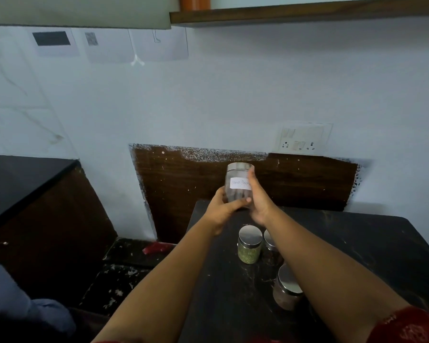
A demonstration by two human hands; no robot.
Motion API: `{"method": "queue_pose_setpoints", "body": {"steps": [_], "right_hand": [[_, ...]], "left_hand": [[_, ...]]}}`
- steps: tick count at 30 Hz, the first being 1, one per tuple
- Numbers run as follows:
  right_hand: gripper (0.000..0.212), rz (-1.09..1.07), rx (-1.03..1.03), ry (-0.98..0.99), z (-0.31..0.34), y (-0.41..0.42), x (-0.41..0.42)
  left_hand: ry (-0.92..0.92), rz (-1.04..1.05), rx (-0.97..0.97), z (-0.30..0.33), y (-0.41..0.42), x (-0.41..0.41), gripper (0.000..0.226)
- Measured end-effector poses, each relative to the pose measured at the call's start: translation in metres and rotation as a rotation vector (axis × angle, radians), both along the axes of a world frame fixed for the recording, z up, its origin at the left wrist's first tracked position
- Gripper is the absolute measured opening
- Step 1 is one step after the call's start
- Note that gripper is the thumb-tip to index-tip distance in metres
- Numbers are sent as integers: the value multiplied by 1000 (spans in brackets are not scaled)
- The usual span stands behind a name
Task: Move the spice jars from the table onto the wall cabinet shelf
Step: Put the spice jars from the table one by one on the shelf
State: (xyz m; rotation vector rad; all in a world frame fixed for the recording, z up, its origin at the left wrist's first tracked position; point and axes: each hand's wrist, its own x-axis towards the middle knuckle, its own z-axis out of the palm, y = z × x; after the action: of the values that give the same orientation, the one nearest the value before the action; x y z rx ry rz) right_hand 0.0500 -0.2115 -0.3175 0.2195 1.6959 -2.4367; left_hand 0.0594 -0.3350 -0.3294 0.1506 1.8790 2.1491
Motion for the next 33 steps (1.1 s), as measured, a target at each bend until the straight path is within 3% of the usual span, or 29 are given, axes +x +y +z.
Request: {"method": "queue_pose_setpoints", "body": {"steps": [5,10,16,21,27,30,33], "right_hand": [[49,171,113,195,24,0,2],[54,138,159,284,61,3,-4],[46,43,218,383,120,-1,-6],[74,-200,270,505,191,-4,-22],[88,-470,536,864,295,9,-44],[92,-516,658,888,342,14,-64],[95,-545,1001,866,369,27,-91]], "left_hand": [[160,81,-68,20,-2,-18,76],[273,70,-96,52,4,-27,90],[409,95,-139,112,5,-41,91],[660,118,-131,193,2,-50,83],[985,274,-182,295,7,-68,66],[1056,374,-407,343,10,-90,63],[1068,506,-966,358,3,-118,76]]}}
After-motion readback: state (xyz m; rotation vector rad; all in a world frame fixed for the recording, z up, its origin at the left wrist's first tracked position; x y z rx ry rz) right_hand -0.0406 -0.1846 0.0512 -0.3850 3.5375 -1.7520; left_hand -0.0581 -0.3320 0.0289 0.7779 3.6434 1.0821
